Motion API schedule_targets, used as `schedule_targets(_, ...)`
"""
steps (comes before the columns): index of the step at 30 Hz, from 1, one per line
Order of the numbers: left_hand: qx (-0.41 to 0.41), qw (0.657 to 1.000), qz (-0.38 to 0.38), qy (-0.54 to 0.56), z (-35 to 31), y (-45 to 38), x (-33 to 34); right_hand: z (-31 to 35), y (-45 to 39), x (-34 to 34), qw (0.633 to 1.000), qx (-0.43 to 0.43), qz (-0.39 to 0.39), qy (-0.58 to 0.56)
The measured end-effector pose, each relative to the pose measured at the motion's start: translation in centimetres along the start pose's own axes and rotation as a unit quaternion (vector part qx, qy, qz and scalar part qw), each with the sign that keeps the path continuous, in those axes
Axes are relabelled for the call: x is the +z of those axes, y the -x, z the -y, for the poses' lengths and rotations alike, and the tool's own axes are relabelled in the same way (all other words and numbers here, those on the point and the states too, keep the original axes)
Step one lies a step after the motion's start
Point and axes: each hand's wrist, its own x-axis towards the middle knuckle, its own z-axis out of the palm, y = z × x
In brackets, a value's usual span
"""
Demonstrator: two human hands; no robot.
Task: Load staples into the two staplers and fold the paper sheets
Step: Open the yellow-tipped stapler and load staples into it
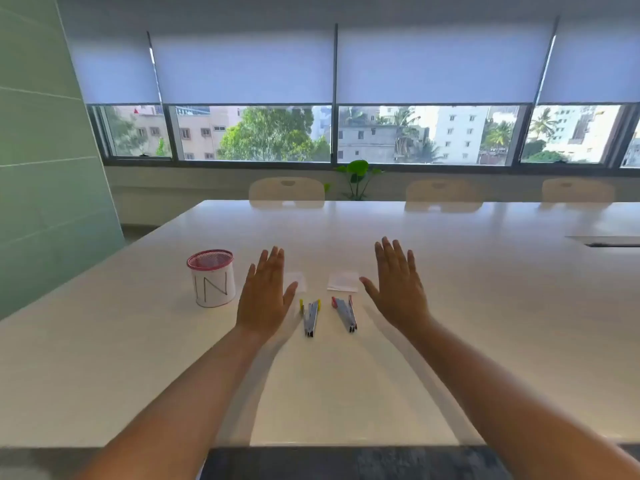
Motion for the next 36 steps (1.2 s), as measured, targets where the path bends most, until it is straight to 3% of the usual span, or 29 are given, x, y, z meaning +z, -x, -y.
schedule_targets(3, -0.040, 0.999, 0.032, 0.016, 0.5, 1.5, 1.0, 0.4, 0.9, 1.2, 0.999, 0.031, 0.007, 0.000)
schedule_targets(9, -0.109, 0.990, 0.069, 0.049, 1.4, 2.9, 3.0, 0.6, 2.4, 3.2, 0.994, 0.055, 0.092, -0.012)
schedule_targets(15, -0.102, 0.986, 0.108, 0.073, 1.7, 2.8, 3.3, 0.3, 2.8, 4.9, 0.990, 0.074, 0.092, -0.080)
schedule_targets(18, -0.098, 0.983, 0.138, 0.073, 1.6, 3.0, 3.4, 0.1, 2.7, 5.0, 0.976, 0.099, 0.133, -0.139)
schedule_targets(23, -0.131, 0.979, 0.136, 0.078, 1.7, 2.9, 3.7, -0.2, 2.5, 5.2, 0.976, 0.101, 0.134, -0.142)
schedule_targets(29, -0.116, 0.985, 0.120, 0.051, 1.8, 2.7, 3.9, -0.5, 2.5, 5.6, 0.974, 0.109, 0.117, -0.162)
schedule_targets(33, 0.014, 0.999, 0.046, 0.017, 0.6, 2.7, 3.3, -0.3, 2.5, 5.5, 0.973, 0.111, 0.125, -0.160)
schedule_targets(36, 0.044, 0.995, 0.068, 0.053, -0.3, 2.5, 3.2, -0.2, 2.5, 5.4, 0.973, 0.118, 0.123, -0.157)
